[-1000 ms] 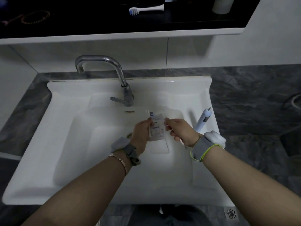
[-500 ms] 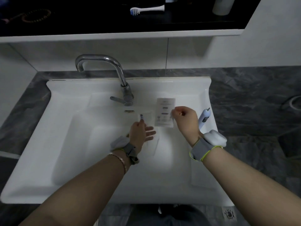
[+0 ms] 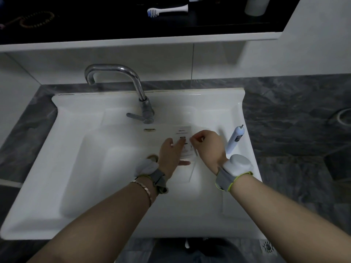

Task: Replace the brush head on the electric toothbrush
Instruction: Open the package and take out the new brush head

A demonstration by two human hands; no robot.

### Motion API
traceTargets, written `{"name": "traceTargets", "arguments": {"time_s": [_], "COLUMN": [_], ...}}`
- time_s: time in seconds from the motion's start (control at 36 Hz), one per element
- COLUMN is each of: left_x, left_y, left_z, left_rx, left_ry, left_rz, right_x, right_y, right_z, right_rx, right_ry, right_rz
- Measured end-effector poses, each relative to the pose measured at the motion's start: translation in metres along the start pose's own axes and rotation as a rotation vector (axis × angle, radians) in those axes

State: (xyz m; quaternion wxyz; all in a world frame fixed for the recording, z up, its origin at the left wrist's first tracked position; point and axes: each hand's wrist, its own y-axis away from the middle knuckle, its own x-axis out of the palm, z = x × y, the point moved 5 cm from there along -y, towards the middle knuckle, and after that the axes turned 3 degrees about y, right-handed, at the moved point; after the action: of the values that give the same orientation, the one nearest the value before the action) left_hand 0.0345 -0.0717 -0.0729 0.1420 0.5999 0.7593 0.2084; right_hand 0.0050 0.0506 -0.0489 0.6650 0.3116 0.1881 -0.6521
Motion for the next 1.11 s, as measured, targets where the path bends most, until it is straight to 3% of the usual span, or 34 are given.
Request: {"name": "traceTargets", "arguments": {"time_s": [0.19, 0.33, 0.42, 0.5, 0.56, 0.61, 0.69, 0.81, 0.89, 0.97, 1.11], "left_x": [0.005, 0.003, -0.006, -0.009, -0.01, -0.009, -0.011, -0.014, -0.012, -0.011, -0.014], "left_y": [0.0, -0.002, -0.008, -0.011, -0.012, -0.013, -0.014, -0.014, -0.011, -0.013, -0.015], "left_z": [-0.004, -0.005, -0.002, -0.001, -0.003, -0.006, -0.005, -0.006, -0.002, 0.003, 0.006], "left_rx": [0.062, 0.027, -0.145, -0.384, -0.452, -0.465, -0.482, -0.39, -0.388, -0.384, -0.382], "left_ry": [-0.05, 0.021, 0.202, 0.525, 0.593, 0.583, 0.496, 0.255, 0.184, 0.14, 0.213], "left_rz": [-0.031, -0.034, -0.089, -0.013, 0.041, 0.081, 0.126, 0.216, 0.286, 0.278, 0.245], "right_x": [-0.004, -0.003, 0.001, 0.005, 0.01, 0.013, 0.014, 0.009, 0.007, 0.012, 0.01], "right_y": [0.005, -0.002, -0.004, 0.0, 0.003, 0.008, 0.012, 0.008, 0.0, -0.003, 0.003], "right_z": [0.004, -0.005, -0.011, -0.016, -0.018, -0.015, -0.009, -0.001, -0.004, -0.011, -0.005], "right_rx": [-0.078, -0.015, -0.038, -0.178, -0.254, -0.321, -0.408, -0.321, -0.148, 0.012, -0.133], "right_ry": [0.204, 0.092, -0.015, 0.063, 0.064, 0.032, 0.002, -0.173, -0.284, -0.414, -0.348], "right_rz": [-0.013, 0.026, 0.062, 0.143, 0.253, 0.321, 0.27, 0.167, 0.085, 0.11, 0.135]}}
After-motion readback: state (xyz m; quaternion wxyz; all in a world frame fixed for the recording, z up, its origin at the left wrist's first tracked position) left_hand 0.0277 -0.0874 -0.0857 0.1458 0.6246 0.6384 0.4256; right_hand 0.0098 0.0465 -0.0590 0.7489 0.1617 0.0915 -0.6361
